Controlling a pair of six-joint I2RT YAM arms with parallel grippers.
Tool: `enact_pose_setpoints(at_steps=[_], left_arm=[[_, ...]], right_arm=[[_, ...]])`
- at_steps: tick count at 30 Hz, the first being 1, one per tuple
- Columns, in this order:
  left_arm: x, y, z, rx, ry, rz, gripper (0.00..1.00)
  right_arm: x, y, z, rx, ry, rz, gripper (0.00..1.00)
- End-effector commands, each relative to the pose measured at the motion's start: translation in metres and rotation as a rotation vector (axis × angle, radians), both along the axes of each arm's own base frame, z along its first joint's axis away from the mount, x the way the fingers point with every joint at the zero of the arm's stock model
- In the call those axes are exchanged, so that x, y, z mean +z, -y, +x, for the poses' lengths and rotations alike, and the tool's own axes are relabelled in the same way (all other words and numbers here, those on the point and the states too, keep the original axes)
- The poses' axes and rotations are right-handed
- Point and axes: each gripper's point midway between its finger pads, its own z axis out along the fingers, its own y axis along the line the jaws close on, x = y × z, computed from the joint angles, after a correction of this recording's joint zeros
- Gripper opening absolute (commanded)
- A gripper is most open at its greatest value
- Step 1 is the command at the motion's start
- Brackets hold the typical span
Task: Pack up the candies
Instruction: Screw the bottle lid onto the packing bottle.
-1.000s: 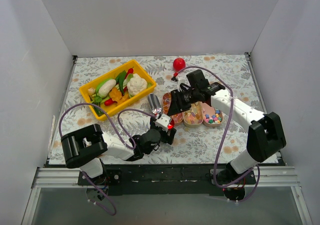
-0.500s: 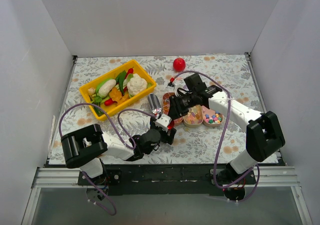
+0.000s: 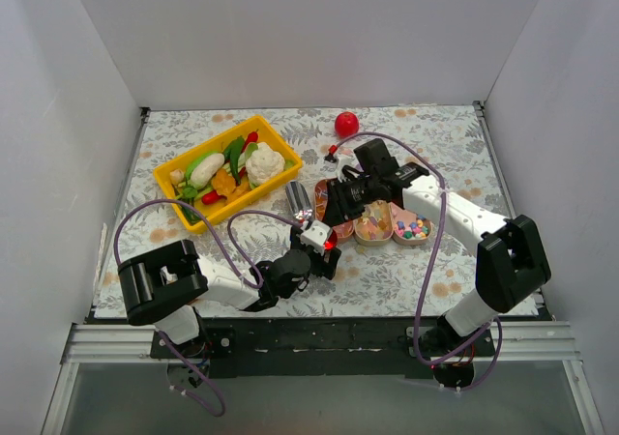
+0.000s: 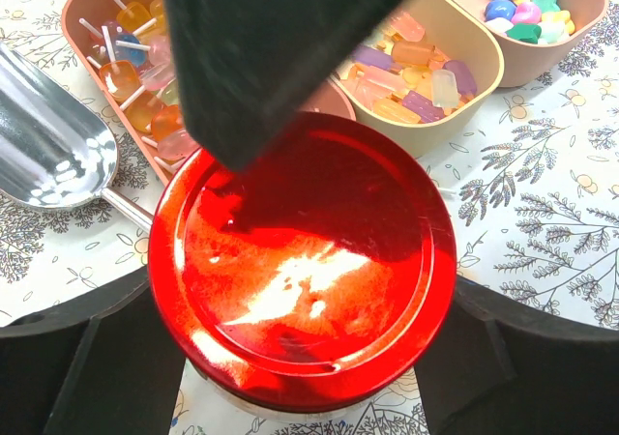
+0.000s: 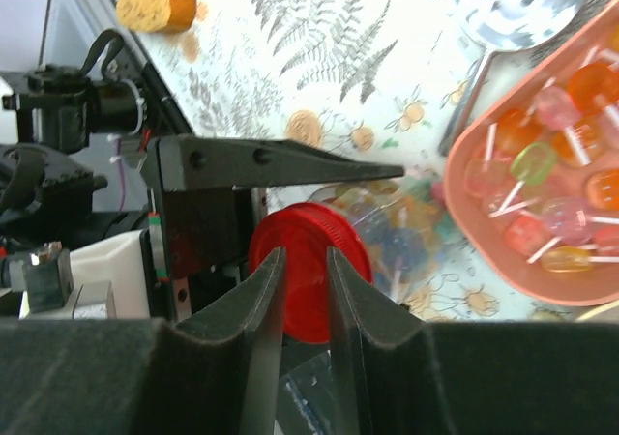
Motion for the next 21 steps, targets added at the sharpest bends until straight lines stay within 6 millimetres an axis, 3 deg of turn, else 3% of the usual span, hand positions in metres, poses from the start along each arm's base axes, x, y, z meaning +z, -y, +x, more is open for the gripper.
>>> enact_pose_setpoints(at_steps=[1,15,21], left_arm=[[-0.095,-0.063,-0.031,0.001,-0.195,0.351,0.75],[-0.096,-0.064,-0.031,0.002,-0.194,0.353,0.75],[-0.096,-0.063,-0.03,0.007,-0.194,0.355,0.75]], right_arm=[[0.005,-0.004,0.022,-0.05,0.075,-0.02,0.3],[-0.002,-0.008,-0.012,0.109,-0.001,0.043,0.28],[-0.02,0.002,-0.034,0.136,-0.049,0.013,0.21]])
